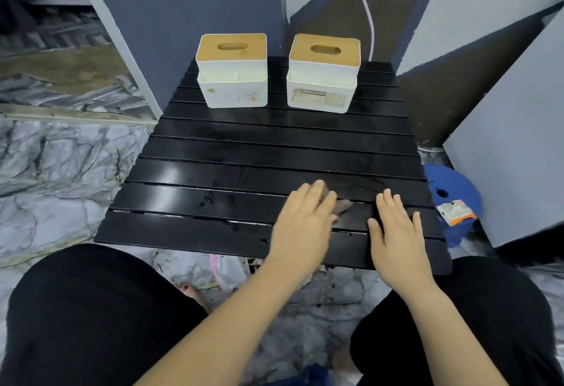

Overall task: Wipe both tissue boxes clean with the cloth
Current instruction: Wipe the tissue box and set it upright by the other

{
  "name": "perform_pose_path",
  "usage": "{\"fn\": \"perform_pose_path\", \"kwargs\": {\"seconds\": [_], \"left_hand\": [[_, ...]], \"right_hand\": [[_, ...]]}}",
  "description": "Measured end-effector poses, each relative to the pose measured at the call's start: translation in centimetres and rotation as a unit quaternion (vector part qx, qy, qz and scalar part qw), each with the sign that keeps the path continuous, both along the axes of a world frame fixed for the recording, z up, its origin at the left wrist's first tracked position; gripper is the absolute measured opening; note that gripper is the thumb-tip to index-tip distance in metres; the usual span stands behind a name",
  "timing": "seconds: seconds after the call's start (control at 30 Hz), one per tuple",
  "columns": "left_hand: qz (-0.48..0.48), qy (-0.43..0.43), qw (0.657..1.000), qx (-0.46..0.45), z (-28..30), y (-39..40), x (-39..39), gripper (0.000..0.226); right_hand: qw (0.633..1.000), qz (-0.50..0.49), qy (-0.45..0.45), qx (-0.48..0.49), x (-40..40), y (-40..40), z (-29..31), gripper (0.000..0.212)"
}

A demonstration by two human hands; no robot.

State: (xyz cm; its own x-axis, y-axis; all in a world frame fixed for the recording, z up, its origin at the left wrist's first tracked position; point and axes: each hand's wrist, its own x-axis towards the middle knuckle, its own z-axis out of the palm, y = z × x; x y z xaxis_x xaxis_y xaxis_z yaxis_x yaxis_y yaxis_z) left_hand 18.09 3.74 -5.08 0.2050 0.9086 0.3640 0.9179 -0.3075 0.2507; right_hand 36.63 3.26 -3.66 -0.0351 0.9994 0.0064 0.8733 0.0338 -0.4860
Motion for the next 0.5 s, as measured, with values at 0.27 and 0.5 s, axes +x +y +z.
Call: {"fn": "perform_pose_path", "kwargs": {"seconds": [0.27, 0.5], "left_hand": [[0.363, -0.062, 0.929, 0.041, -1.1, -2.4, -22.8, 0.034], [0.319, -0.027, 0.947, 0.042, -0.3, 0.9, -10.0, 0.034]], "right_hand": [[1.000, -0.005, -0.008, -0.002, -0.1, 0.1, 0.0, 0.053], [1.000, -0.014, 0.013, 0.001, -0.3, 0.2, -0.1, 0.052]]}}
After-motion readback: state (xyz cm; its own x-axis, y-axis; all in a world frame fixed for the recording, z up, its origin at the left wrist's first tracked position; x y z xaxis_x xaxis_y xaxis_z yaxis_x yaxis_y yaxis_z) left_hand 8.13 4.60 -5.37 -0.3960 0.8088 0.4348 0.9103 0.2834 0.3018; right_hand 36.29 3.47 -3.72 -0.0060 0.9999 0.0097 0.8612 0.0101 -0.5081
